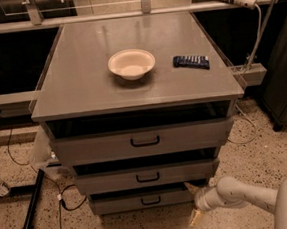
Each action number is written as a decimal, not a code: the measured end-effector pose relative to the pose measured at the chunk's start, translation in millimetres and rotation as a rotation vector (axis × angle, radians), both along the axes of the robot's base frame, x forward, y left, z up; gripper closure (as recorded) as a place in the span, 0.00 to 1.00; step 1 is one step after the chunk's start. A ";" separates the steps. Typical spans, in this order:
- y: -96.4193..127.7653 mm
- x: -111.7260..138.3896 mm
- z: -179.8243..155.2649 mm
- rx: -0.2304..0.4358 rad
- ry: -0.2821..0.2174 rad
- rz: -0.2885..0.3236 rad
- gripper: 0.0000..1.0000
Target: Open bottom drawer
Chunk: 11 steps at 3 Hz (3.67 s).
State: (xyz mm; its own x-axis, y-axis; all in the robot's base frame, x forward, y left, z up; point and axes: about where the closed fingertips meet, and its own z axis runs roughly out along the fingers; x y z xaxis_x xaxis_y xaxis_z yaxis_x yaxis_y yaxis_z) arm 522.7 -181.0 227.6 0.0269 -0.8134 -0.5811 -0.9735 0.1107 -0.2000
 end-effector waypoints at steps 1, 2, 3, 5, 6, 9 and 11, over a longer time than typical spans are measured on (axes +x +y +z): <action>2.0 13.9 -11.4 0.011 0.003 -0.031 0.00; 1.7 24.0 -25.4 0.060 0.029 -0.076 0.00; 2.2 37.2 -38.7 0.119 0.050 -0.128 0.00; 8.3 59.0 -46.9 0.156 0.037 -0.172 0.00; 8.4 59.0 -46.9 0.156 0.038 -0.172 0.18; -14.4 19.6 -19.4 0.157 0.022 -0.098 0.88; -38.7 -55.7 -3.7 0.164 0.050 -0.124 0.82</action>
Offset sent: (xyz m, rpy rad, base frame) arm 0.0416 -0.0053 -0.0400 0.1205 0.0589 -0.1376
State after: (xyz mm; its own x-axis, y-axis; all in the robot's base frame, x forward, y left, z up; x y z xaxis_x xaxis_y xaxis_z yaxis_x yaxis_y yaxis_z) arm 467.0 -219.7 223.9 -0.0999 -0.7034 -0.7038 -0.9585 0.2578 -0.1216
